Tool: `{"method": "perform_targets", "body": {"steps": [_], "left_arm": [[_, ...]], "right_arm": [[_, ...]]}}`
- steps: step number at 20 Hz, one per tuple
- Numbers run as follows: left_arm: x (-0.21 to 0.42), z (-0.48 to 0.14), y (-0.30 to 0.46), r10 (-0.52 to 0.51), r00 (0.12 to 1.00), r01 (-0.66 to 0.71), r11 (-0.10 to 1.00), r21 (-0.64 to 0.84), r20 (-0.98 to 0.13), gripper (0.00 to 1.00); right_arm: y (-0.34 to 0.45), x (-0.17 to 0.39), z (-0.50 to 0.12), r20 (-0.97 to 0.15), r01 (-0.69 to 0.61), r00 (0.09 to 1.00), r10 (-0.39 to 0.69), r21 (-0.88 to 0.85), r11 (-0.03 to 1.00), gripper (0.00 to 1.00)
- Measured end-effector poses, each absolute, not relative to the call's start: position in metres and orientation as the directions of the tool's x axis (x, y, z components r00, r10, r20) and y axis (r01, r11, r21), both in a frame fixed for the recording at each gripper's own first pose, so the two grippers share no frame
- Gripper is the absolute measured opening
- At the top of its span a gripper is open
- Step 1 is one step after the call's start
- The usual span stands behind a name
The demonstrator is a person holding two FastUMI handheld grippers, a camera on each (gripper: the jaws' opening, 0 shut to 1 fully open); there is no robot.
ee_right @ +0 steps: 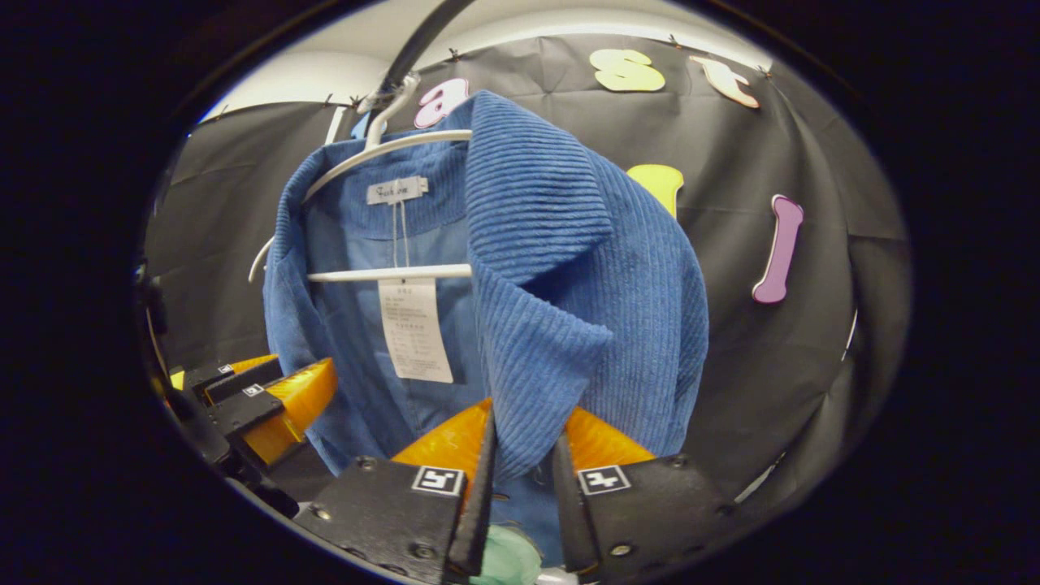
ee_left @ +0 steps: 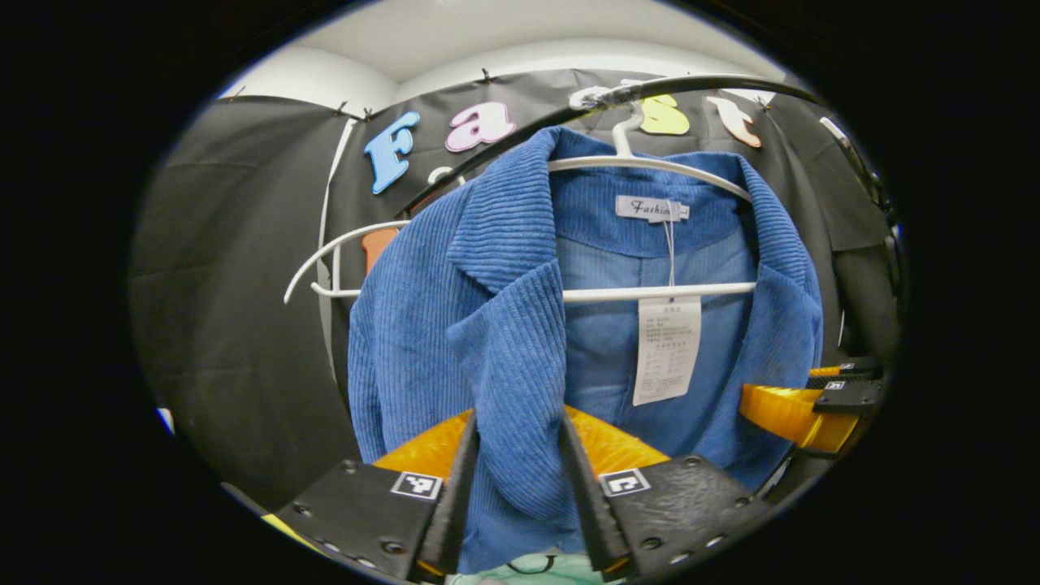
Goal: Grasp the clothes on the hanger with both hands and then place them into the laundry hamper below.
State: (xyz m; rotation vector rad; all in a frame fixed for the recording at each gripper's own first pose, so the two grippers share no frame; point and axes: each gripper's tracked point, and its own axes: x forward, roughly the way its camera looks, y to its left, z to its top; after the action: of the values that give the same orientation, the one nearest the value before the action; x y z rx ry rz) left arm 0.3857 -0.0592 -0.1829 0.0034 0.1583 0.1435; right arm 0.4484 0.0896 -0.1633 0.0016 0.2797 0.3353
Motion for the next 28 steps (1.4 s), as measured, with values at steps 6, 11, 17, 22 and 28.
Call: {"method": "perform_targets", "body": {"steps": [6,11,17,22,28], "left_arm": [[0.383,-0.18,-0.043,0.155,0.971,-0.157,0.988,0.003,-0.18,0.05],[0.373,-0.177,-0.021,0.205,0.962,-0.198,0.979,0.057,-0.182,0.05],[0.368,-0.168,0.009,0.272,0.945,-0.265,0.962,0.066,-0.181,0.05],[0.371,-0.156,0.028,0.299,0.938,-0.287,0.954,0.091,-0.173,0.0],[0.374,-0.14,0.044,0.323,0.934,-0.314,0.946,0.082,-0.156,0.05]], "right_arm": [[0.074,0.45,-0.162,-0.286,-0.348,0.888,0.361,0.096,0.932,0.06],[0.047,0.457,-0.154,-0.287,-0.328,0.889,0.357,0.145,0.934,0.06],[0.014,0.462,-0.137,-0.274,-0.293,0.907,0.32,0.136,0.946,0.06],[-0.01,0.473,-0.118,-0.249,-0.245,0.93,0.27,0.124,0.961,0.05],[-0.025,0.48,-0.097,-0.213,-0.234,0.94,0.265,0.162,0.959,0.06]]}}
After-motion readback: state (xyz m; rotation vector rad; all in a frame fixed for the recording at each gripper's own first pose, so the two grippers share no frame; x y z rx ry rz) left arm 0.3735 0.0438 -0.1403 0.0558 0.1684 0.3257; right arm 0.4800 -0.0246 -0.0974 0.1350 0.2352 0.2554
